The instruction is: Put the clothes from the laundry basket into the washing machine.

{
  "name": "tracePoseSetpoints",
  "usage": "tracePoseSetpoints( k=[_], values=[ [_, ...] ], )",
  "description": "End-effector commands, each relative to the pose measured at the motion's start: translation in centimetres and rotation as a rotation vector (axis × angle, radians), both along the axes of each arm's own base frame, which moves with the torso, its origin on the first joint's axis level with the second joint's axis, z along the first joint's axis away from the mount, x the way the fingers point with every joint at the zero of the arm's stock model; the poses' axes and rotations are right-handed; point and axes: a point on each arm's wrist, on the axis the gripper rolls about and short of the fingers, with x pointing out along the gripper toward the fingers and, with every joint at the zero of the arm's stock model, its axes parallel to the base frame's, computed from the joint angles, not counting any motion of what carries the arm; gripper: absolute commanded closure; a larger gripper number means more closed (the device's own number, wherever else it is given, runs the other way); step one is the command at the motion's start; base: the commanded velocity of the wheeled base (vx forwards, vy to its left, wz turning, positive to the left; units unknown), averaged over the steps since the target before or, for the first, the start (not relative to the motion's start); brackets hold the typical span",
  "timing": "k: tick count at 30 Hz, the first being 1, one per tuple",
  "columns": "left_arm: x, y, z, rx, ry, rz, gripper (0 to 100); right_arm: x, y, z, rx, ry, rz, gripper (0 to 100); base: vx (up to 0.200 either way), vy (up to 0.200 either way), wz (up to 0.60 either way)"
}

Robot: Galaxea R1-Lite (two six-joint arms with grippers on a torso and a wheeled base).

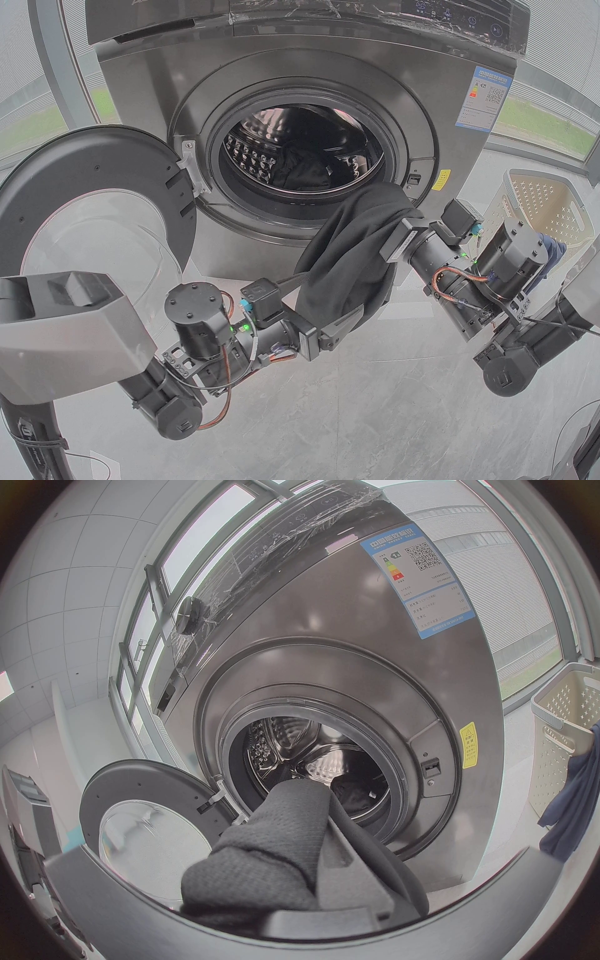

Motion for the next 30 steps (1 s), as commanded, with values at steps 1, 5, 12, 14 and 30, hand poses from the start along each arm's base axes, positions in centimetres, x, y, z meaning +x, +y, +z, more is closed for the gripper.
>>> tracePoseSetpoints(
  k=[1,5,12,14,30],
  values=[
    [1.6,-1.6,-1.7,0.001,0.015,-0.008,0,-0.1,0.2,0.1,0.002,-0.003,0.005,100,0.000,0.000,0.00],
    [2.1,-2.7,-2.3,-0.001,0.013,-0.021,0,-0.4,0.6,0.1,0.002,-0.003,0.022,100,0.000,0.000,0.00],
    [3.5,-3.8,-3.2,0.007,0.026,-0.007,0,-0.7,0.9,0.1,0.002,-0.003,0.035,100,0.000,0.000,0.00],
    [3.8,-4.2,-3.2,0.001,0.020,-0.007,0,-0.8,1.0,0.0,0.003,0.000,0.037,100,0.000,0.000,0.00],
    [6.6,-5.9,-4.0,-0.044,-0.028,0.048,0,-1.9,2.1,-0.8,-0.008,0.032,0.089,100,0.000,0.000,0.00]
  ],
)
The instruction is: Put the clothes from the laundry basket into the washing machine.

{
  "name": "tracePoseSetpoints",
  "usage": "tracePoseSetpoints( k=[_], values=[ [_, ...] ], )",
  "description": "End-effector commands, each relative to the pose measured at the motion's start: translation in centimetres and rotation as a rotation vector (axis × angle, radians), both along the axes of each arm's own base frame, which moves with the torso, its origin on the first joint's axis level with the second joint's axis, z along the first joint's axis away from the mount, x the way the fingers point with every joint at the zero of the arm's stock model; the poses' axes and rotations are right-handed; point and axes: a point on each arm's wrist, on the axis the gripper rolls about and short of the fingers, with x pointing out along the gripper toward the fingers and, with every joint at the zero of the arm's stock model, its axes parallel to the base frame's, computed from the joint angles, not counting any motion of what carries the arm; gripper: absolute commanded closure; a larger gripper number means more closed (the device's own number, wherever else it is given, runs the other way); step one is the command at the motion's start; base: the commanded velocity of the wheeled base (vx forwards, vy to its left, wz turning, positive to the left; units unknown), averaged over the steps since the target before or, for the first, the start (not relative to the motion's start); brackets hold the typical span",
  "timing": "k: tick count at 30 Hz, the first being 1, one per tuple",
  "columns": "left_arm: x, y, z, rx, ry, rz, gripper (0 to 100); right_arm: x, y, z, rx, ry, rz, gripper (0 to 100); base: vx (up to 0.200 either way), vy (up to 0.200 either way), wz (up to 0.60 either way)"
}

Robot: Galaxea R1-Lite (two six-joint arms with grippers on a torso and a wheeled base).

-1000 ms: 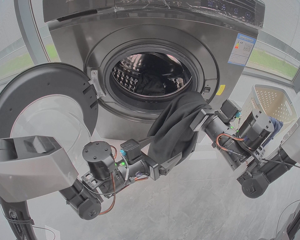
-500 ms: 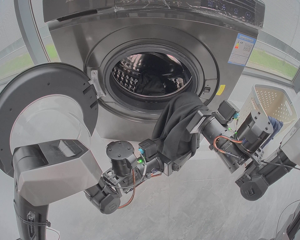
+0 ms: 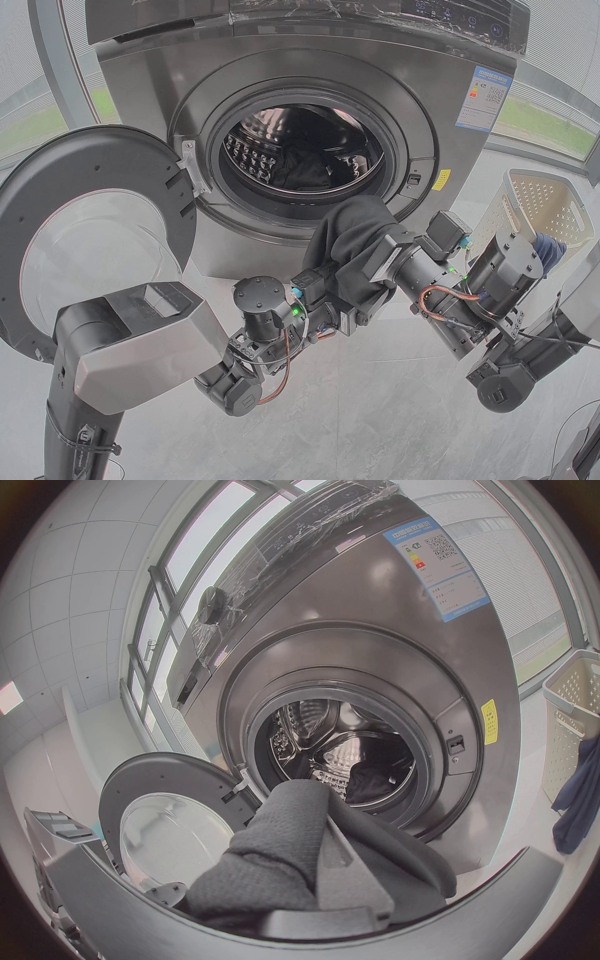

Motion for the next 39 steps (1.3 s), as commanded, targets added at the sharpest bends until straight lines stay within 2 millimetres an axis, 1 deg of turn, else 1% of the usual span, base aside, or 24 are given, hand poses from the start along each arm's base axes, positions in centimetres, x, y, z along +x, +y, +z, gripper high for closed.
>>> tracePoseSetpoints(
  k=[1,11,13,19,20,24,32,38,39],
  values=[
    [0.8,-0.3,-1.1,0.004,0.005,0.010,0,-0.3,0.3,-0.3,-0.006,0.009,0.013,100,0.000,0.000,0.00],
    [2.6,0.1,-1.2,-0.015,-0.012,0.079,0,-1.2,0.7,-0.5,-0.007,0.024,0.044,100,0.000,0.000,0.00],
    [3.0,-0.1,-1.2,-0.025,-0.020,0.098,0,-1.4,0.6,-0.5,-0.010,0.027,0.047,100,0.000,0.000,0.00],
    [3.2,-0.3,-1.5,-0.026,-0.021,0.101,0,-2.1,0.8,-0.5,-0.003,0.037,0.069,100,0.000,0.000,0.00],
    [3.3,-0.4,-1.7,-0.026,-0.021,0.111,100,-2.2,0.9,-0.5,0.007,0.043,0.076,100,0.000,0.000,0.00],
    [3.5,-0.5,-1.8,-0.029,-0.025,0.116,100,-2.2,0.8,-0.5,0.008,0.042,0.076,100,0.000,0.000,0.00],
    [3.8,-0.7,-0.6,-0.063,-0.054,0.127,100,-2.2,0.8,-0.5,0.009,0.043,0.075,100,0.000,0.000,0.00],
    [3.6,-0.4,-0.4,-0.072,-0.060,0.129,100,-1.7,0.4,-0.4,0.011,0.038,0.054,100,0.000,0.000,0.00],
    [3.4,-0.3,0.1,-0.082,-0.070,0.130,100,-1.4,0.0,-0.4,0.011,0.040,0.038,100,0.000,0.000,0.00]
  ],
)
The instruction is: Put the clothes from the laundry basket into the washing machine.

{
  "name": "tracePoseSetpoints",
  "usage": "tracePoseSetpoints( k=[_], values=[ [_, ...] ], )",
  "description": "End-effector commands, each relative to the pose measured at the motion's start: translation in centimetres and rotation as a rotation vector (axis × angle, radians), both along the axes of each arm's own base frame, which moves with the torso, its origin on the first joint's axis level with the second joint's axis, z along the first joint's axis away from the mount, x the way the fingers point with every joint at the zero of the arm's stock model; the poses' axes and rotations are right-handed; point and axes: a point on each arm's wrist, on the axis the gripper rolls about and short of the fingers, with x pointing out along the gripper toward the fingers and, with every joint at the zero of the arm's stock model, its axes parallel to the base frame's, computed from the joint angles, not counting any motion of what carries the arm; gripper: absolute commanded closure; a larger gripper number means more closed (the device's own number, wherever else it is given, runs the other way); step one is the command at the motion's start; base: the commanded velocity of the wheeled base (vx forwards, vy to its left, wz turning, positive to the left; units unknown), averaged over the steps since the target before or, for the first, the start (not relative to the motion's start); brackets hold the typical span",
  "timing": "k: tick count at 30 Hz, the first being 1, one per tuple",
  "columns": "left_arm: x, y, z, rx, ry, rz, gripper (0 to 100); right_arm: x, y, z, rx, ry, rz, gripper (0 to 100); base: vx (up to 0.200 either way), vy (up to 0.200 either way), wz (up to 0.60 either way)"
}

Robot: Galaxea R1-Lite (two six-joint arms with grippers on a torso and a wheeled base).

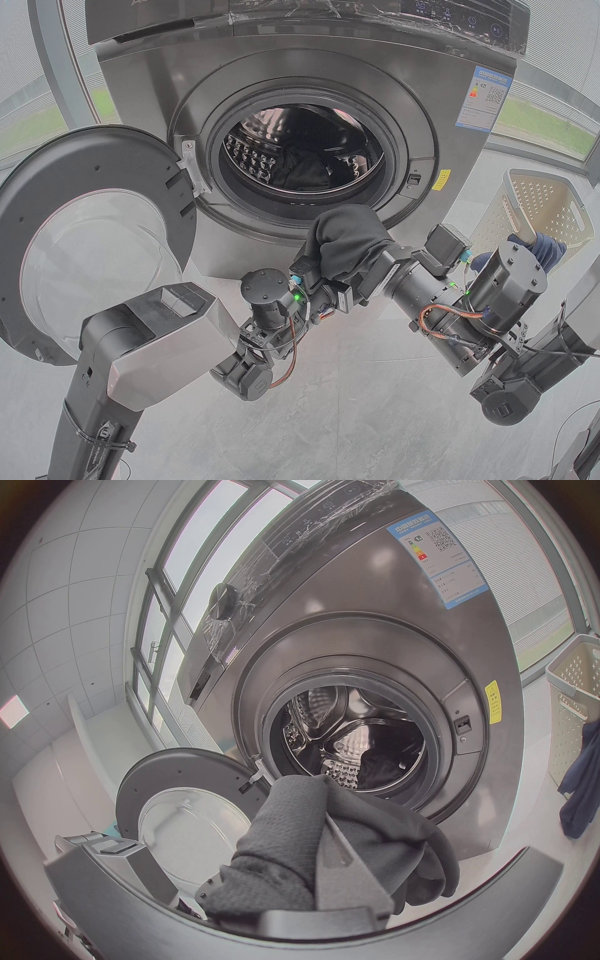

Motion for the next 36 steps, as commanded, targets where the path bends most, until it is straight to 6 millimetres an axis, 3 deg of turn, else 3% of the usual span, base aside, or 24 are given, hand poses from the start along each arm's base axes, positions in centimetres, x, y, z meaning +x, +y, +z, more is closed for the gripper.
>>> tracePoseSetpoints(
  k=[1,6,22,36],
  values=[
    [-0.4,0.4,1.2,-0.015,-0.016,0.006,100,0.9,-0.8,-0.1,0.000,0.001,-0.038,100,0.000,0.000,0.00],
    [-1.6,1.6,3.1,-0.027,-0.014,0.009,100,2.3,-2.3,-0.2,-0.006,0.002,-0.099,100,0.000,0.000,0.00],
    [-4.1,4.7,6.9,-0.053,-0.040,0.030,100,3.2,-3.1,-2.7,-0.075,0.066,-0.139,100,0.000,0.000,0.00],
    [-4.3,5.6,8.3,-0.070,-0.060,0.048,100,3.0,-3.6,-5.8,-0.183,0.140,-0.147,100,0.000,0.000,0.00]
  ],
)
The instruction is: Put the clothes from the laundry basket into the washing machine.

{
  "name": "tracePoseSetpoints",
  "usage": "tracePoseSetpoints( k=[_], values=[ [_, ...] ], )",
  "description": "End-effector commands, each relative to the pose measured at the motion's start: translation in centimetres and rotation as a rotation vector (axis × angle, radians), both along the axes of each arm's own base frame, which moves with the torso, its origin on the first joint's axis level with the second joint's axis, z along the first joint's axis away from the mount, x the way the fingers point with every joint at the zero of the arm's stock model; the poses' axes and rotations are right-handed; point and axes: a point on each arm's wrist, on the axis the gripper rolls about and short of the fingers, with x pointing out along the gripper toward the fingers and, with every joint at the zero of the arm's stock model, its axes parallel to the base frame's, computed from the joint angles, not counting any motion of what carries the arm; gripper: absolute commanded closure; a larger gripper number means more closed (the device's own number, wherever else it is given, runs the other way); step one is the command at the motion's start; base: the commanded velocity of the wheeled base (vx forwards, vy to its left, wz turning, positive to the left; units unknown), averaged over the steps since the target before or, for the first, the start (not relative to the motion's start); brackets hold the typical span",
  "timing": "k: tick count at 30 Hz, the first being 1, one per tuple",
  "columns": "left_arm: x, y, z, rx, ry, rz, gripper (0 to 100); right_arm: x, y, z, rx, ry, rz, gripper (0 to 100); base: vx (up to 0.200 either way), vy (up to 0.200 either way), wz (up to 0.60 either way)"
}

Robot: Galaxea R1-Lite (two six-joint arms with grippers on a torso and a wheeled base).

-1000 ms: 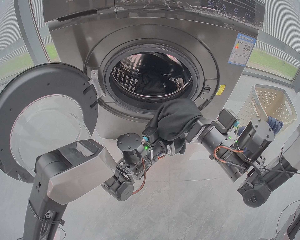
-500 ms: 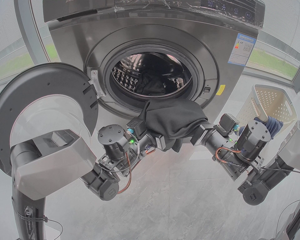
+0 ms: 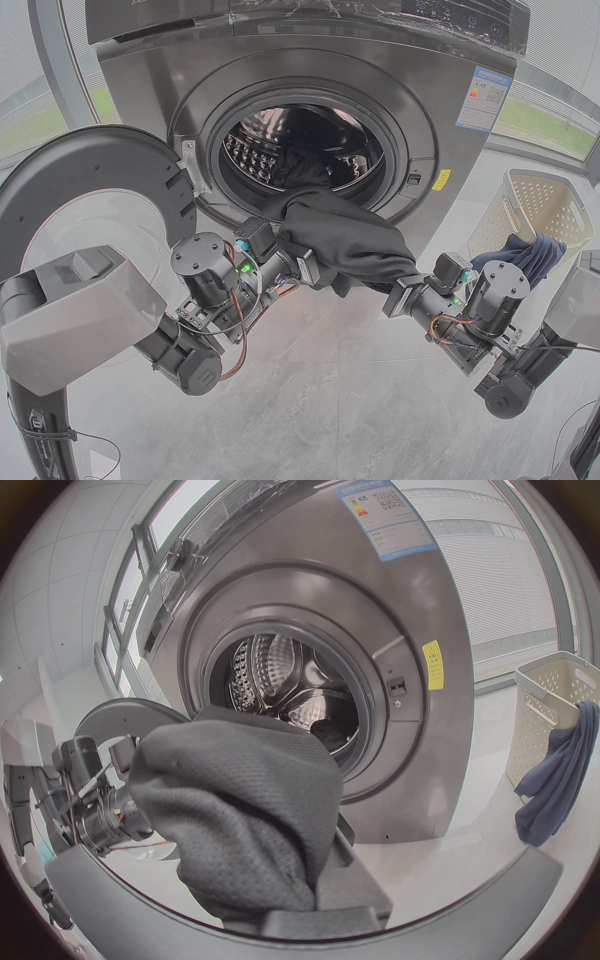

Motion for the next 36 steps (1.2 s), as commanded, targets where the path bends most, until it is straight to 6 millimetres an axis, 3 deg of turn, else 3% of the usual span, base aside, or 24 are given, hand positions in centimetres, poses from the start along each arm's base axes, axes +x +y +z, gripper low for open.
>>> tracePoseSetpoints(
  k=[1,6,7,13,19,24,31,36],
  values=[
    [-0.2,0.3,0.8,-0.010,-0.014,0.003,100,0.1,0.1,-1.0,-0.020,0.026,0.000,100,0.000,0.000,0.00],
    [-0.2,0.2,0.8,-0.010,-0.014,0.001,100,0.0,0.3,-0.7,-0.016,0.018,0.009,100,0.000,0.000,0.00],
    [-0.2,0.2,0.8,-0.011,-0.015,0.001,100,0.0,0.3,-0.6,-0.016,0.015,0.011,0,0.000,0.000,0.00],
    [-0.2,0.3,0.8,-0.009,-0.013,0.003,100,-0.5,0.3,0.5,0.006,-0.011,0.023,0,0.000,0.000,0.00],
    [-1.6,1.3,0.6,0.019,0.032,0.013,100,-3.0,0.2,1.4,0.000,-0.021,0.123,0,0.000,0.000,0.00],
    [-2.0,2.3,-0.4,0.046,0.072,0.030,100,-4.0,-0.6,0.6,-0.044,0.006,0.152,0,0.000,0.000,0.00],
    [-0.5,4.3,-0.2,0.024,0.079,0.076,100,-4.6,-1.5,-0.7,-0.115,0.042,0.158,0,0.000,0.000,0.00],
    [-0.6,4.6,-0.2,0.023,0.085,0.084,100,-4.6,-1.8,-1.2,-0.129,0.062,0.150,0,0.000,0.000,0.00]
  ],
)
